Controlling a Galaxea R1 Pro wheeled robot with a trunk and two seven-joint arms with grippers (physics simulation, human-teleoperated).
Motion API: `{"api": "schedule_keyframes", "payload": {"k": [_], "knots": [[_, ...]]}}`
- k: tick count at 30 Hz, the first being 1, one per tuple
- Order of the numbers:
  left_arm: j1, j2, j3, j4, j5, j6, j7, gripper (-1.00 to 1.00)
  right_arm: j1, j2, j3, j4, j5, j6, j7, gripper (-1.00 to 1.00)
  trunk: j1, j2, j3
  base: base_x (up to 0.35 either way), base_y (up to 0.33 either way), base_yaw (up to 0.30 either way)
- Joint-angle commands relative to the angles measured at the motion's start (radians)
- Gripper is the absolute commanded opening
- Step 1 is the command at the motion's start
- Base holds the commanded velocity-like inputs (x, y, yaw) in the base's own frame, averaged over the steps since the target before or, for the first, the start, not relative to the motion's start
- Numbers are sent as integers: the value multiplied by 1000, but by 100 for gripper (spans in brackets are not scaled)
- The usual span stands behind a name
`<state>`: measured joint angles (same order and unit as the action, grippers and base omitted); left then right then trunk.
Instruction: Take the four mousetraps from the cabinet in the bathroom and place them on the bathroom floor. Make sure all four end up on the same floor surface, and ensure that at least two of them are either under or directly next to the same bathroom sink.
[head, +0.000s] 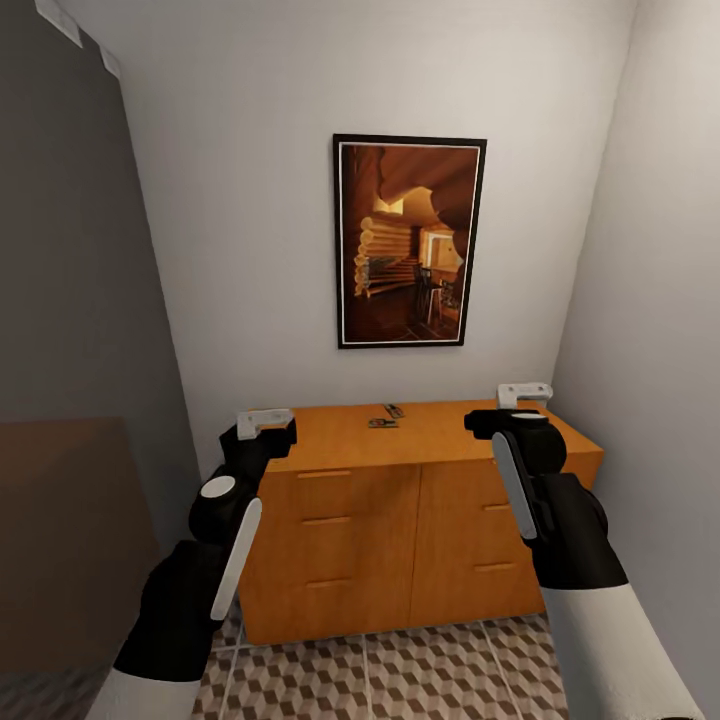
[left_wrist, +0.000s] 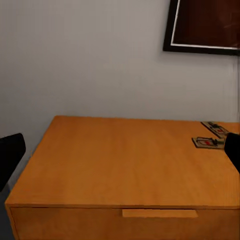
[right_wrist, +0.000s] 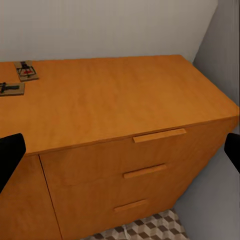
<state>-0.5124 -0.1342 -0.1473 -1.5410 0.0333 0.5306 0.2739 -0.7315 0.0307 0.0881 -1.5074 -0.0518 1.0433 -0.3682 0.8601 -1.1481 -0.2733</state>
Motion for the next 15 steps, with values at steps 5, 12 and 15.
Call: {"api": "schedule_keyframes", "payload": {"k": [5,12,15], "knots": [[-16,-2,-18,1,4,68,5,100,-6,2,2,4,-10,4,-16,100,0,-1,-1,3,0,0],[-21,-2,-30,1,4,111,5,100,-8,26,5,11,-10,4,-19,100,0,-1,-1,55,0,0],[-21,-2,-37,2,5,115,4,100,-8,33,5,13,-10,4,-17,100,0,-1,-1,238,0,0]]}}
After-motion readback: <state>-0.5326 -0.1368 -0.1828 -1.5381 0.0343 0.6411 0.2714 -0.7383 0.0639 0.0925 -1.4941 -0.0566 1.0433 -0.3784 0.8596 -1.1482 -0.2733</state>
